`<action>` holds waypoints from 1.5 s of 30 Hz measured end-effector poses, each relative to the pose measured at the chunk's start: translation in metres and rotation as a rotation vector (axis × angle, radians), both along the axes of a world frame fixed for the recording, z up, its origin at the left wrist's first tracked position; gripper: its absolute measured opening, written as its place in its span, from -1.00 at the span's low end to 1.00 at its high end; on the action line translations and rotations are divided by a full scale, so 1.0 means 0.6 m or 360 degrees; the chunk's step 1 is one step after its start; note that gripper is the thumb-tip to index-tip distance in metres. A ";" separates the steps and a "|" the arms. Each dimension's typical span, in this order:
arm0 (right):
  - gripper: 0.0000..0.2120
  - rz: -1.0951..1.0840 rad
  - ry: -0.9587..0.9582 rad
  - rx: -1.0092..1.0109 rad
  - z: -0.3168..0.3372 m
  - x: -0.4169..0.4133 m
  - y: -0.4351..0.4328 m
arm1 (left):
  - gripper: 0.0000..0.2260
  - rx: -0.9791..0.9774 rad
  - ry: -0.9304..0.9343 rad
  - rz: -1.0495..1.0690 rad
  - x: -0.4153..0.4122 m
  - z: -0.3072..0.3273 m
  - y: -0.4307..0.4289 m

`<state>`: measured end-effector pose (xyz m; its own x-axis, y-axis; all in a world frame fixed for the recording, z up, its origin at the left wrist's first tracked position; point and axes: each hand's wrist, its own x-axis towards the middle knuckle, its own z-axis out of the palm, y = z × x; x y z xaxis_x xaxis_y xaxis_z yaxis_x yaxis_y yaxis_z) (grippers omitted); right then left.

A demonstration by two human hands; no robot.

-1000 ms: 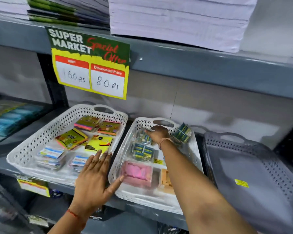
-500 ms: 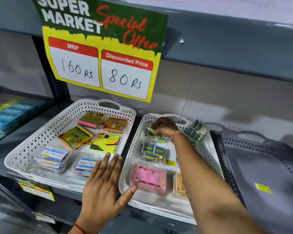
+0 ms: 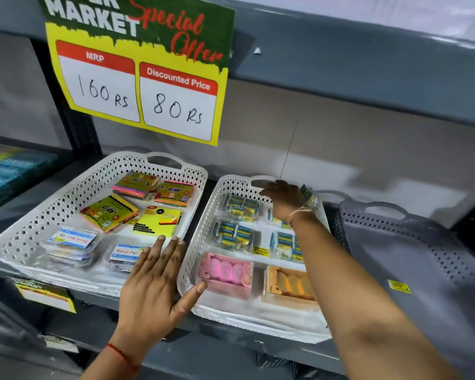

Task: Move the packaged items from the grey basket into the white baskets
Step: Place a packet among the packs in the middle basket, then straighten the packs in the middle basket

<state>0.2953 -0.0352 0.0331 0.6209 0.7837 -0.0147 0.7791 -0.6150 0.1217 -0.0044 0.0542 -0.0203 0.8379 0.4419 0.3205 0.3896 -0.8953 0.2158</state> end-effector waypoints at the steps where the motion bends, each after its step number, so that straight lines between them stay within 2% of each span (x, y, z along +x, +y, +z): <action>1: -0.51 -0.0034 -0.0120 -0.0124 0.004 0.006 -0.018 | -0.23 0.0003 0.0009 0.0002 -0.001 0.000 -0.001; 3: -0.55 -0.0107 -0.0275 -0.0333 0.004 0.020 -0.045 | -0.23 0.0018 0.0030 0.0005 -0.002 0.002 -0.001; 6: -0.55 -0.0164 -0.0308 -0.0472 -0.006 0.033 -0.065 | -0.24 0.0026 0.0032 -0.0007 -0.004 0.001 0.000; 12: -0.54 -0.0136 -0.0355 -0.0457 -0.004 0.044 -0.083 | -0.26 0.0025 -0.0016 -0.0035 -0.005 0.004 0.000; 15: -0.55 -0.0192 -0.0372 -0.0285 0.013 0.048 -0.084 | -0.26 0.0030 -0.0026 -0.0041 -0.005 0.004 0.000; 17: -0.50 -0.0285 -0.0209 -0.0115 0.020 0.048 -0.079 | -0.26 0.0006 -0.0011 -0.0050 -0.005 0.004 0.000; 20: -0.42 -0.0352 0.0327 0.0056 0.005 0.035 -0.055 | -0.26 -0.0035 0.0008 -0.0068 -0.007 0.003 0.002; 21: -0.41 -0.0350 0.0418 0.0051 -0.006 0.031 -0.046 | -0.26 -0.0046 -0.0001 -0.0062 -0.007 0.003 0.004; 27: -0.39 -0.0376 0.0429 -0.0051 -0.040 0.029 -0.050 | -0.29 -0.0104 -0.0078 -0.0130 -0.016 0.005 -0.003; 31: -0.20 -0.0306 0.0566 0.0011 -0.024 0.038 -0.057 | -0.17 -0.0467 -0.0236 -0.0115 0.017 0.061 0.030; 33: -0.16 -0.0319 0.0585 -0.0021 -0.019 0.043 -0.060 | -0.18 -0.0593 -0.0247 -0.0150 0.075 0.103 0.051; 37: -0.14 -0.0367 0.0583 -0.0111 -0.033 0.059 -0.057 | -0.45 -0.0500 -0.0045 -0.0503 0.251 0.114 0.082; 40: -0.17 -0.0347 0.0585 -0.0114 -0.038 0.071 -0.058 | -0.30 -0.0580 0.0446 -0.0673 0.362 0.078 0.087; 42: -0.23 -0.0304 0.0543 -0.0072 -0.037 0.074 -0.056 | -0.21 -0.0477 0.0729 -0.0650 0.406 0.058 0.094; 45: -0.26 -0.0263 0.0496 -0.0037 -0.033 0.072 -0.057 | -0.25 -0.0203 0.0989 -0.0598 0.428 0.049 0.108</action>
